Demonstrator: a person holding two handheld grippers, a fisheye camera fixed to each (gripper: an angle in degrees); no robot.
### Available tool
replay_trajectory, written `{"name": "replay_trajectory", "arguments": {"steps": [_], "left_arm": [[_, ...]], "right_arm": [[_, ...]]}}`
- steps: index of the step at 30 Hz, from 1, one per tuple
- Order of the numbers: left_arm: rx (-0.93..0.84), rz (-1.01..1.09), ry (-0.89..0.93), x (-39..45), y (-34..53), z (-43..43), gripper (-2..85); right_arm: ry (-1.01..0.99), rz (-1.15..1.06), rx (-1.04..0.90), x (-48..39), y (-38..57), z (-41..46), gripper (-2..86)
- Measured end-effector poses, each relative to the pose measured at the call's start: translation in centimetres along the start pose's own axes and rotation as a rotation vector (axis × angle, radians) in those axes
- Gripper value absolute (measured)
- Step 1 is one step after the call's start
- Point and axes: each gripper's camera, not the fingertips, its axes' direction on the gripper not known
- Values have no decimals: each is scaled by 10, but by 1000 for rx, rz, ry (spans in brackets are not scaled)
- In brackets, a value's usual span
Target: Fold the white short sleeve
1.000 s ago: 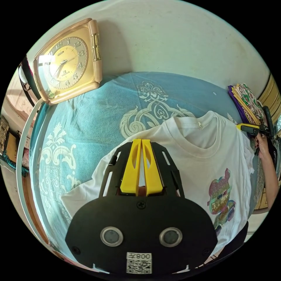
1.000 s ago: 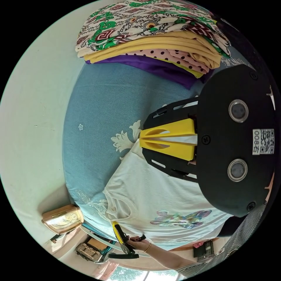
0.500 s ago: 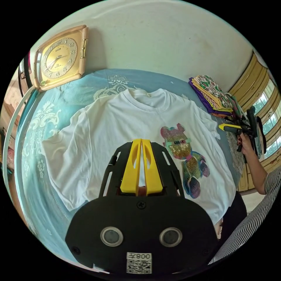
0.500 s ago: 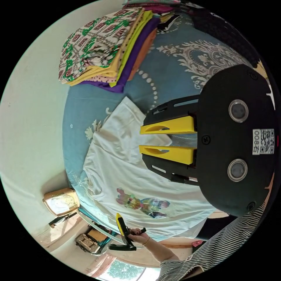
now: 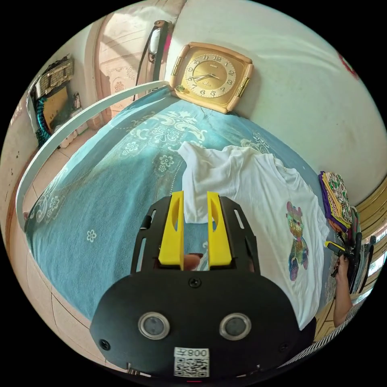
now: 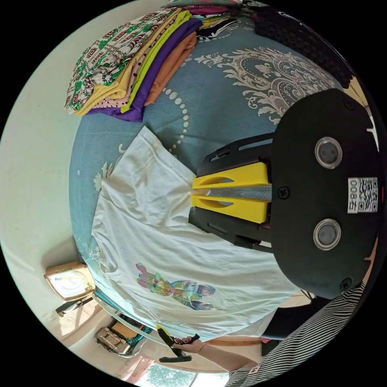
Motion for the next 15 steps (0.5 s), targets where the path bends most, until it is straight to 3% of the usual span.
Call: {"name": "replay_trajectory", "arguments": {"steps": [2, 8, 15], "left_arm": [[-119, -33, 45, -16, -6, 11, 52], [-79, 38, -25, -28, -10, -36, 26], [-97, -86, 103, -73, 4, -84, 53]], "right_arm": [[8, 3, -5, 5, 3, -1, 20], [68, 10, -20, 17, 6, -5, 13], [-167, 247, 17, 86, 26, -18, 59]]}}
